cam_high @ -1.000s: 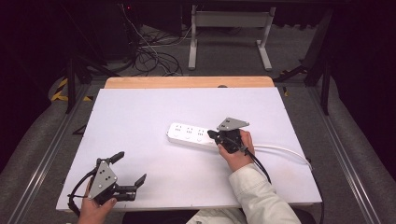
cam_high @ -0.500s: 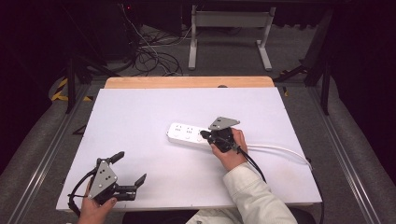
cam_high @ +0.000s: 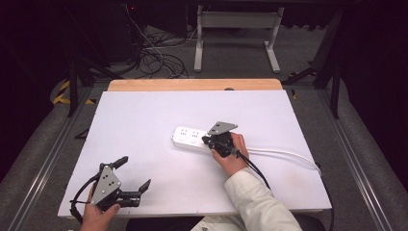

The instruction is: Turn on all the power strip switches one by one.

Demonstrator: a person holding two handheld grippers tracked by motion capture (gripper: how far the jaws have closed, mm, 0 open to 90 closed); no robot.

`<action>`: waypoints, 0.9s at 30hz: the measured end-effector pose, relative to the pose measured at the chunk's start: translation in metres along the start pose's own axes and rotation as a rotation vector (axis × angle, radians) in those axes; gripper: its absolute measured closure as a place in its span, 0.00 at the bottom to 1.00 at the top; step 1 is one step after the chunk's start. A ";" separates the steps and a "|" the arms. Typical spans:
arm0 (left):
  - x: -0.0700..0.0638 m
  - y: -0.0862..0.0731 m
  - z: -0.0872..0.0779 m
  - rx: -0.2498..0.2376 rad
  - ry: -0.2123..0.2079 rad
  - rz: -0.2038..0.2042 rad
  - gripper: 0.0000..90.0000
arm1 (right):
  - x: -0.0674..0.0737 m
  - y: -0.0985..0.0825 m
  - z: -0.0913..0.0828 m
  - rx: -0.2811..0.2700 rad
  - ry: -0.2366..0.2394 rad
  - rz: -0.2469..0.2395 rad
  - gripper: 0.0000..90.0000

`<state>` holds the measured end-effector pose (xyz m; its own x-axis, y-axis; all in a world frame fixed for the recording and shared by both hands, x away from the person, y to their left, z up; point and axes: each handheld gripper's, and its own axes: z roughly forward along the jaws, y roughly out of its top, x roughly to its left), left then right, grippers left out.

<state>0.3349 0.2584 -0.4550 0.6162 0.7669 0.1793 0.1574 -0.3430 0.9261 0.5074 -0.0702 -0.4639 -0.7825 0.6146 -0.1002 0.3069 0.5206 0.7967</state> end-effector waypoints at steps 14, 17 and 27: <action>0.000 0.000 -0.001 -0.003 0.003 0.008 0.04 | -0.003 -0.004 0.002 -0.001 0.005 0.031 1.00; 0.000 0.000 -0.001 -0.002 0.002 0.010 0.04 | -0.002 -0.005 0.002 -0.004 0.001 0.028 1.00; 0.000 0.001 -0.001 -0.003 0.003 0.010 0.04 | -0.002 -0.006 0.002 -0.008 0.015 0.021 1.00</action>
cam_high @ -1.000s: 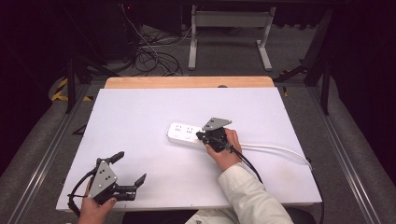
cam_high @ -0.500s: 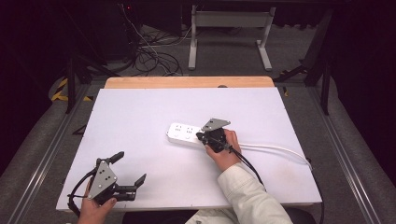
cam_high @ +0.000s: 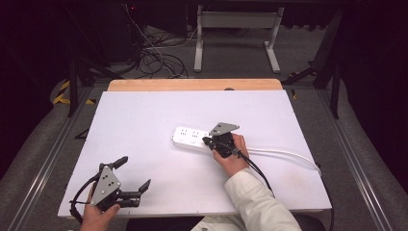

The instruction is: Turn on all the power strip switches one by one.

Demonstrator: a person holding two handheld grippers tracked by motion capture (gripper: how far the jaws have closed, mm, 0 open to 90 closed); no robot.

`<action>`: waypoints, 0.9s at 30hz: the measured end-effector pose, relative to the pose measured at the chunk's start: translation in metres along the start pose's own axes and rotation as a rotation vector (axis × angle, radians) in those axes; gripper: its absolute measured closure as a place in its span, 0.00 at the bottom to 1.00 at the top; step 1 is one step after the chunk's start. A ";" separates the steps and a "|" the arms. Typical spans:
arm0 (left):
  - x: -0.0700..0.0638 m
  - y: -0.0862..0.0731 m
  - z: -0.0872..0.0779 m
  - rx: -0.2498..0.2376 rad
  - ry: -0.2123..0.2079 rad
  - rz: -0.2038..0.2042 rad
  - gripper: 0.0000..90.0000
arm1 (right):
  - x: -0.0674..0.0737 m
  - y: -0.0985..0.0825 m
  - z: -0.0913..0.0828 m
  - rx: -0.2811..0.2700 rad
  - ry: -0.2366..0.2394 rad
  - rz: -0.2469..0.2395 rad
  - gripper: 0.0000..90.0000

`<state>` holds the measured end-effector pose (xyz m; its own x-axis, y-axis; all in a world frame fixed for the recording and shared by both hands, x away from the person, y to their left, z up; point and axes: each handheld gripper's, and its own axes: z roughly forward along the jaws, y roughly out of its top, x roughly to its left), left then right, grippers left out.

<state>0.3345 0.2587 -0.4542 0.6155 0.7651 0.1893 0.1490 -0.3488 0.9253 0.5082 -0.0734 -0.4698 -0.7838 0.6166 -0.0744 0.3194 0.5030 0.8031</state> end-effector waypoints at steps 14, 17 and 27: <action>0.000 0.000 0.000 0.001 0.000 -0.001 0.04 | 0.003 0.000 0.001 0.008 -0.016 -0.019 1.00; 0.000 0.000 0.000 0.001 0.000 -0.001 0.04 | 0.002 -0.001 0.001 0.003 -0.010 -0.010 1.00; 0.000 0.000 0.000 0.003 0.003 0.001 0.04 | 0.003 -0.001 0.002 0.006 -0.015 -0.010 1.00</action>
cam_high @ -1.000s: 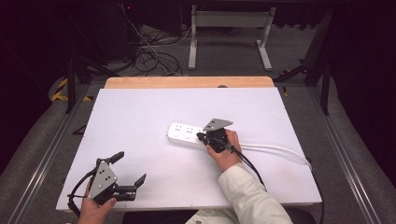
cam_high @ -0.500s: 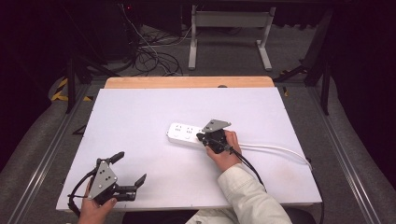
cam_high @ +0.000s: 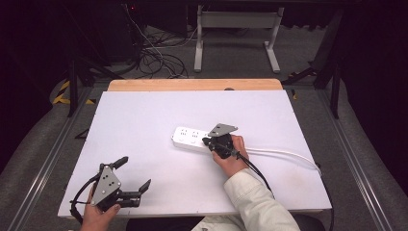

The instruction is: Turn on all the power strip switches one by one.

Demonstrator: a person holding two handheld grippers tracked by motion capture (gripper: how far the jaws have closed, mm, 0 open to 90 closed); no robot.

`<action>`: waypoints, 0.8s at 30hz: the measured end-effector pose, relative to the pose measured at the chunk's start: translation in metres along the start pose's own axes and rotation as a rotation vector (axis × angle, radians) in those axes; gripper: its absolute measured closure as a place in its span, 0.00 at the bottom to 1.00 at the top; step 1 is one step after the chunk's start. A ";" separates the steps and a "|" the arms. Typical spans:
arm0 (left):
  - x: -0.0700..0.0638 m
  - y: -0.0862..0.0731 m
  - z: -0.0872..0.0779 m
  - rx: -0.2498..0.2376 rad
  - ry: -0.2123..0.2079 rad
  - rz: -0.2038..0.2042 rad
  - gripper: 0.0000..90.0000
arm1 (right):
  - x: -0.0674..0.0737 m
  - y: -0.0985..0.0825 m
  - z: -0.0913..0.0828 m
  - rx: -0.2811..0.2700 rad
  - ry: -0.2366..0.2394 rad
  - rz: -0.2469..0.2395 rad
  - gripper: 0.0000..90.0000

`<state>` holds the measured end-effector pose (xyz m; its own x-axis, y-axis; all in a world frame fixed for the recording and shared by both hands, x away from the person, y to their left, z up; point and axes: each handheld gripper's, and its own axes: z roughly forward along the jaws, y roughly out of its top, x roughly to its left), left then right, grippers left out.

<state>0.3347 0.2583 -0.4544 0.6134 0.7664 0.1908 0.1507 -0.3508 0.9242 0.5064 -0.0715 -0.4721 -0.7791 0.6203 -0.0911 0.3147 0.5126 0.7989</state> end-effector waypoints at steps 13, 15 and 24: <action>0.001 -0.001 0.000 0.000 -0.005 -0.011 0.04 | 0.001 0.009 -0.019 -0.096 0.002 0.007 1.00; 0.002 -0.001 0.001 0.001 -0.005 -0.018 0.04 | 0.004 0.014 -0.022 -0.102 0.004 0.004 1.00; 0.000 -0.001 0.000 0.000 -0.002 -0.013 0.04 | 0.008 0.019 -0.014 -0.090 0.026 0.020 1.00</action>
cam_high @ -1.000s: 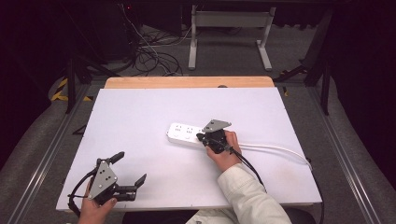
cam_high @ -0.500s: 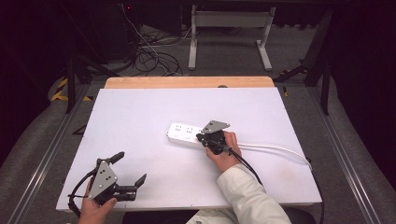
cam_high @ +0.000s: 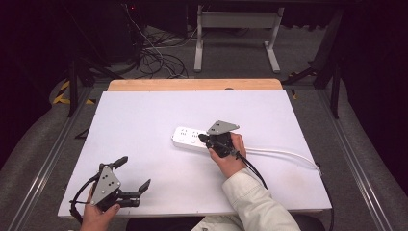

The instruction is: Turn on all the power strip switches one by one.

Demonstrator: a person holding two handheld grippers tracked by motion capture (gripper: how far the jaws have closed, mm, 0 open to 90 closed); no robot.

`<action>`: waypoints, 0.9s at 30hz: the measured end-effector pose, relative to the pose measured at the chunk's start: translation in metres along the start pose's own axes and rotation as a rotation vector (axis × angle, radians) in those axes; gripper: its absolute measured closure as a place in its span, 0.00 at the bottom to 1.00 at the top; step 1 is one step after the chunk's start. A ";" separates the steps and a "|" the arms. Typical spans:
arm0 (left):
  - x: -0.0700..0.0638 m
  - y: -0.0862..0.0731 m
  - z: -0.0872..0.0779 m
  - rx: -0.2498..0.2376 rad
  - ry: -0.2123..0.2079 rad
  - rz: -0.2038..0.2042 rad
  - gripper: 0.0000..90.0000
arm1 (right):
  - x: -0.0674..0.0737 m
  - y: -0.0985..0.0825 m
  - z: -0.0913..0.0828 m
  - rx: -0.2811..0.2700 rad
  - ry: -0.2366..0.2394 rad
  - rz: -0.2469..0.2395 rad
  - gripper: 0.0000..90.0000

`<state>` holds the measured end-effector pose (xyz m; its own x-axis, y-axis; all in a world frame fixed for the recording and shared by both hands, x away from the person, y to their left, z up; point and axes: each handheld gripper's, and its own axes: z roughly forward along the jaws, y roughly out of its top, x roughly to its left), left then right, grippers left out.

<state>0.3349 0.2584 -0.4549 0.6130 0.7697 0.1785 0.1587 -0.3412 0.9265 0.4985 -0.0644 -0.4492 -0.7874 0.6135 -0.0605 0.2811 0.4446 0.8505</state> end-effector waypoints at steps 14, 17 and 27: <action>0.001 0.000 0.000 0.001 0.001 0.001 0.04 | 0.009 0.014 0.031 0.056 0.022 -0.020 1.00; 0.001 0.000 0.000 0.000 0.000 -0.002 0.04 | 0.009 0.013 0.036 0.070 0.016 -0.021 1.00; 0.001 0.000 0.000 0.004 -0.004 -0.003 0.04 | 0.010 0.010 0.041 0.097 0.006 -0.022 1.00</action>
<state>0.3356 0.2591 -0.4553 0.6155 0.7686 0.1747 0.1636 -0.3413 0.9256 0.5160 -0.0269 -0.4628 -0.7971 0.5992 -0.0751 0.3155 0.5193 0.7942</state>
